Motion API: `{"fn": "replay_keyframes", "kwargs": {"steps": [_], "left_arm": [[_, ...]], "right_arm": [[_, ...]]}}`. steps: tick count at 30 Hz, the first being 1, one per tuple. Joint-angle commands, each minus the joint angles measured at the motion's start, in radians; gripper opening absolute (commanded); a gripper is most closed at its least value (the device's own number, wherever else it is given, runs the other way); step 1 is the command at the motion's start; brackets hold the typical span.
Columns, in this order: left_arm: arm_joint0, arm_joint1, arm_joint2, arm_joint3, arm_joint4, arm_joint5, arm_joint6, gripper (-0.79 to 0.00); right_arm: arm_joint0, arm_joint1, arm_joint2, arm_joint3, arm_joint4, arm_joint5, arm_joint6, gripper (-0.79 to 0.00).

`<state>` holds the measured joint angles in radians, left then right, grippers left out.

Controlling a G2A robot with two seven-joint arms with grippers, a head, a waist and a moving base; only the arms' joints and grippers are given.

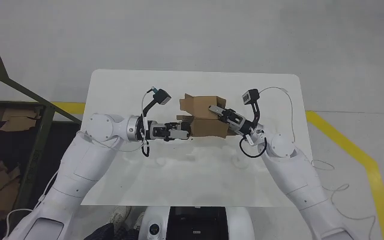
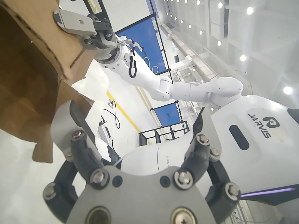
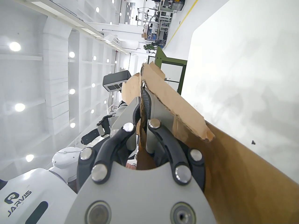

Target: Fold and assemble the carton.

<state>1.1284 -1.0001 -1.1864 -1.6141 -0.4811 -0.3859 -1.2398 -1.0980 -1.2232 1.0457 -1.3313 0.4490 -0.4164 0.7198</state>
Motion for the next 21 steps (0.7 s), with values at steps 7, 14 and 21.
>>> {"fn": "replay_keyframes", "kwargs": {"steps": [7,14,21], "left_arm": [[-0.032,-0.010,0.051,0.030,-0.007,0.012,-0.011,0.000],[-0.061,-0.018,0.074,0.073,-0.001,0.003,0.007,0.000],[-0.061,-0.017,0.065,0.076,0.012,-0.013,0.026,0.000]], "right_arm": [[-0.007,-0.005,-0.001,-0.014,-0.001,0.003,-0.010,-0.785],[-0.040,-0.002,0.010,-0.056,0.006,-0.003,0.021,-0.785],[-0.076,0.002,0.022,-0.088,0.009,0.007,0.049,-0.785]]}}
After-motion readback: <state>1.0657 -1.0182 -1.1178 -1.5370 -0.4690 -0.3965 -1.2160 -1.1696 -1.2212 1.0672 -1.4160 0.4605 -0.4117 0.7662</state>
